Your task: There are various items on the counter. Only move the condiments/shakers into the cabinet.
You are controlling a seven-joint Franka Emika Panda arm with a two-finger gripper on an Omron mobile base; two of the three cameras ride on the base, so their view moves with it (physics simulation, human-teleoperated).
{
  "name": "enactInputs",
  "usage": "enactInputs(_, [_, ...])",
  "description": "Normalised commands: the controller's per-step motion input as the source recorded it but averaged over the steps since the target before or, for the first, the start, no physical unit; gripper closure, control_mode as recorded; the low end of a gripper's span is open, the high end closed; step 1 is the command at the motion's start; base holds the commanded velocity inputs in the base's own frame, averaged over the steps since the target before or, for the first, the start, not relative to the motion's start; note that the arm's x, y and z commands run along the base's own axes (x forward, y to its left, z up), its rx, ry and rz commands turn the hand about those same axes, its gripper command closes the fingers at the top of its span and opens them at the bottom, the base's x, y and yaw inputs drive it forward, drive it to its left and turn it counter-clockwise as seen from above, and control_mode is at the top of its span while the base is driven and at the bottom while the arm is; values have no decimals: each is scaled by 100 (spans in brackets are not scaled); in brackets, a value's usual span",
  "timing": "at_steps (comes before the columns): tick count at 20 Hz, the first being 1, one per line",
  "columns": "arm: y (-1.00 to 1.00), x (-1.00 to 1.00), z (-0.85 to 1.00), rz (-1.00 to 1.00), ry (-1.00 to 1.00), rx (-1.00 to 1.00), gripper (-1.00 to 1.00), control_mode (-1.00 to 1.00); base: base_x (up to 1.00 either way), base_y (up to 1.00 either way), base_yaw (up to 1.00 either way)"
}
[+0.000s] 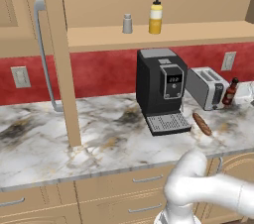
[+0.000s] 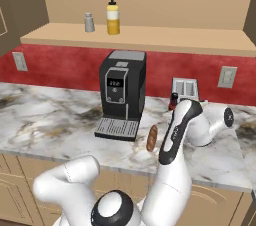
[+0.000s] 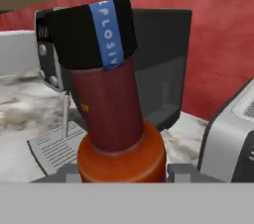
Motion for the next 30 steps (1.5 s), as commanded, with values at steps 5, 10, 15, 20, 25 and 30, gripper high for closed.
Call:
enactInputs(5, [46, -19, 100, -54, 0, 0, 100, -100, 0, 0, 0])
enactInputs(10, [41, -12, 100, -51, 8, 0, 100, -100, 0, 0, 0])
enactInputs(15, [4, -29, 100, -39, 42, 7, 100, -100, 0, 0, 0])
enactInputs(20, [0, -6, 68, -21, 35, 4, 100, -100, 0, 0, 0])
enactInputs(25, [-1, 0, 6, 0, 0, 1, 100, -100, 0, 0, 0])
enactInputs(30, [-10, -41, 66, 8, -29, 7, 100, -100, 0, 0, 0])
